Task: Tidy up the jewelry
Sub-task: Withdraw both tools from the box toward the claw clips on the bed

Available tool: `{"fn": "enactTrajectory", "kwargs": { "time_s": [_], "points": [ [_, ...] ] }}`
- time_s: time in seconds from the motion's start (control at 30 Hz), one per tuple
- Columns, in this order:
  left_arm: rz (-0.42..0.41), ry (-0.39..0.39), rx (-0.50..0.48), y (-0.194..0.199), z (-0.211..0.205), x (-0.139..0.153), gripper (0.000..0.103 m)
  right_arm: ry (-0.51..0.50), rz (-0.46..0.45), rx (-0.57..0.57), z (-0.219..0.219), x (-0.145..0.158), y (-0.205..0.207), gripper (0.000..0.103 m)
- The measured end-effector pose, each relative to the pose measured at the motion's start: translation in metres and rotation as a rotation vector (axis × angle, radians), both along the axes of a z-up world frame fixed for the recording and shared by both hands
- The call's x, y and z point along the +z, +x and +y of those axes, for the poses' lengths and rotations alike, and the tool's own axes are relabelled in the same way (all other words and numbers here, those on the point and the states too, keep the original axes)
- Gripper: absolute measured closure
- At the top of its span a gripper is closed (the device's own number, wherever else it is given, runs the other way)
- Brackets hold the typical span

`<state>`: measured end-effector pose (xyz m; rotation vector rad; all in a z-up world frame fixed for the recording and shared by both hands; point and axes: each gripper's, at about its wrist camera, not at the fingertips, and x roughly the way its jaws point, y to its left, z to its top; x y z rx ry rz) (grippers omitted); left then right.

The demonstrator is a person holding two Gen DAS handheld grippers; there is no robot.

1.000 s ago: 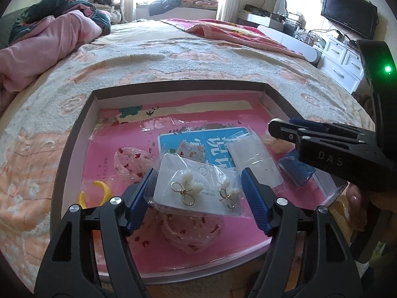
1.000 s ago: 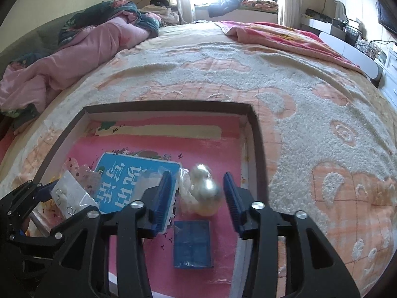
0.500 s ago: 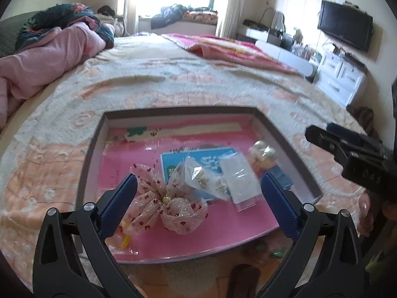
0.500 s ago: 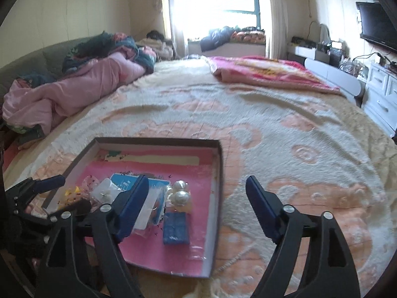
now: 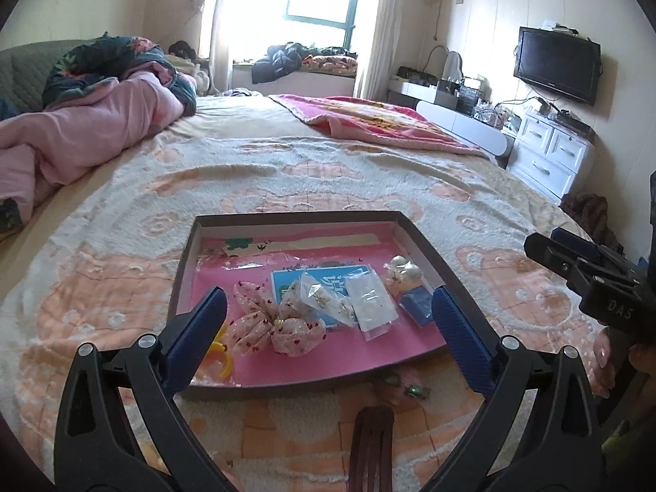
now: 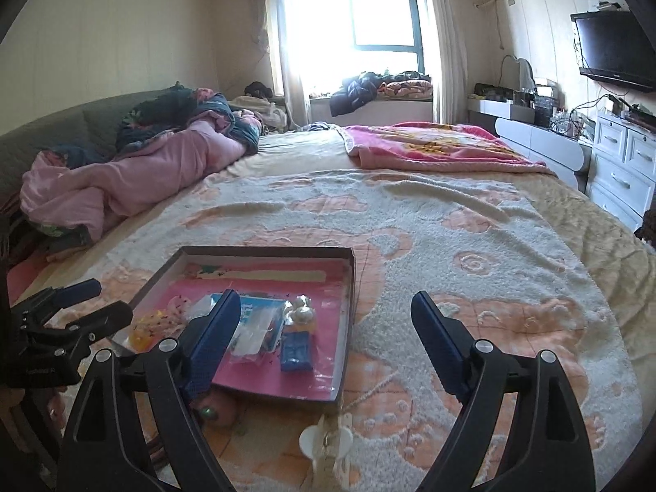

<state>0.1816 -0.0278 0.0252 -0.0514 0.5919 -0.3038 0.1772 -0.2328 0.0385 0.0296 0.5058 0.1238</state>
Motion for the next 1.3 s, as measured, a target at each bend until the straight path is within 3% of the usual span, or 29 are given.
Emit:
{"fn": "enactTrajectory", "kwargs": {
  "time_s": [0.4, 1.3],
  "points": [
    [0.006, -0.005, 0.029, -0.032, 0.006, -0.008, 0.012, -0.013, -0.008, 0.024, 0.006, -0.005, -0.033, 0.021],
    [0.061, 0.105, -0.008, -0.083, -0.008, -0.049, 0.011, -0.033, 0.024, 0.037, 0.007, -0.035, -0.073, 0.021]
  ]
}}
